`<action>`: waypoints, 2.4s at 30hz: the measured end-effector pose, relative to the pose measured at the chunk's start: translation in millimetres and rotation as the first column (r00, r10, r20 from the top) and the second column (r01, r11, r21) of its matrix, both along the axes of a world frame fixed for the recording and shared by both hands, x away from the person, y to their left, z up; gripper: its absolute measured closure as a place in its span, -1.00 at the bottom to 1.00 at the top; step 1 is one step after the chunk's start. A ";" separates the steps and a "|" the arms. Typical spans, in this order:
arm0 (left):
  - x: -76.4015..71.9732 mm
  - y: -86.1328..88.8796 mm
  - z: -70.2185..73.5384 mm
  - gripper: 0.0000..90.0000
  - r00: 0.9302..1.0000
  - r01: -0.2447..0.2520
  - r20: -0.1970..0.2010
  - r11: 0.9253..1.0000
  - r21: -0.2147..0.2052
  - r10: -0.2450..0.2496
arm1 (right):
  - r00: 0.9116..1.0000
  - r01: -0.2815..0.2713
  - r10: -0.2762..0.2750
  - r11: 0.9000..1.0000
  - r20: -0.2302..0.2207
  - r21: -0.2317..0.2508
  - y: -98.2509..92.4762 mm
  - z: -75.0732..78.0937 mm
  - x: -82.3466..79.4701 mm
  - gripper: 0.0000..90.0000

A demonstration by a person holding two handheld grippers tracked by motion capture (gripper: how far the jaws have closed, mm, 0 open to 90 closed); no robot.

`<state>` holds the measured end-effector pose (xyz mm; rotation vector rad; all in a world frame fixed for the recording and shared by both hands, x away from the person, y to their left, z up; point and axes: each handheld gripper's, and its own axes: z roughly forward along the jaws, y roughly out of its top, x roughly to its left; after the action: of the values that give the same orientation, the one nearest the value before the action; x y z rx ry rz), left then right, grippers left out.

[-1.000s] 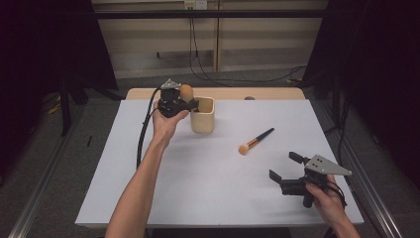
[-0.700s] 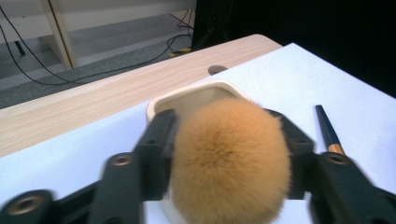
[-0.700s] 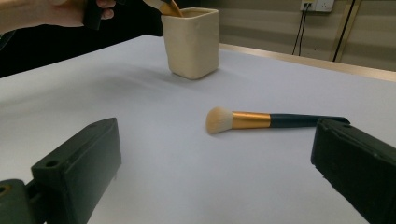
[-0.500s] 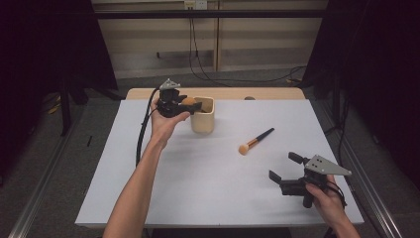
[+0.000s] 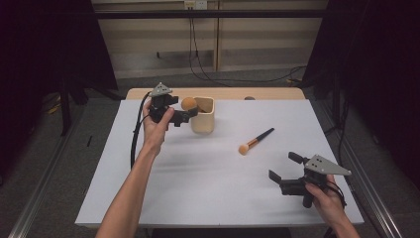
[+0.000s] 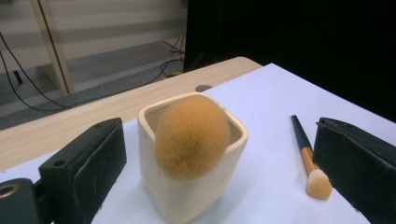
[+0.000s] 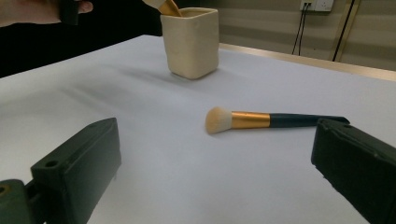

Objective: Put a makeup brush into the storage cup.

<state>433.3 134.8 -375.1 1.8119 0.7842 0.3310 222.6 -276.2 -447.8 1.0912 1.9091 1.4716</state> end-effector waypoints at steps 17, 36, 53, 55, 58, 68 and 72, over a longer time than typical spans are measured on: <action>-41.6 17.8 -12.8 -0.94 0.998 -0.034 0.045 0.998 0.043 0.032 | 1.000 0.005 -0.005 1.000 -0.002 -0.003 0.0 -0.5 -0.2 -0.98; -81.1 49.9 -20.0 -0.94 0.996 -0.053 0.069 0.999 -0.014 0.054 | 1.000 0.025 -0.025 1.000 -0.001 -0.003 -2.2 0.6 -0.6 -0.98; -128.9 71.7 -30.1 -0.95 0.989 -0.091 0.116 0.995 -0.029 0.094 | 0.999 0.038 -0.038 0.999 0.002 -0.004 -5.8 0.7 -3.7 -0.98; -135.0 74.2 -31.9 -0.96 0.988 -0.095 0.122 0.995 -0.020 0.097 | 0.999 0.038 -0.038 0.999 0.001 -0.005 -6.5 0.4 -4.6 -0.98; -143.4 80.3 -38.1 -0.96 0.989 -0.082 0.120 0.996 -0.034 0.085 | 0.999 0.040 -0.040 0.999 0.004 -0.005 -6.2 0.5 -5.5 -0.98; -166.6 101.4 -57.0 -0.96 0.987 -0.109 0.117 0.994 -0.003 0.109 | 0.999 0.051 -0.051 0.999 0.005 -0.005 -7.5 1.0 -6.1 -0.98; -176.9 104.8 -61.9 -0.96 0.986 -0.118 0.114 0.993 -0.004 0.118 | 0.999 0.050 -0.050 0.999 0.008 -0.010 -8.1 1.0 -6.6 -0.98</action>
<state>256.5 239.5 -437.0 1.7370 0.8121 0.5088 216.0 -284.4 -446.8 1.1189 1.8680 1.4358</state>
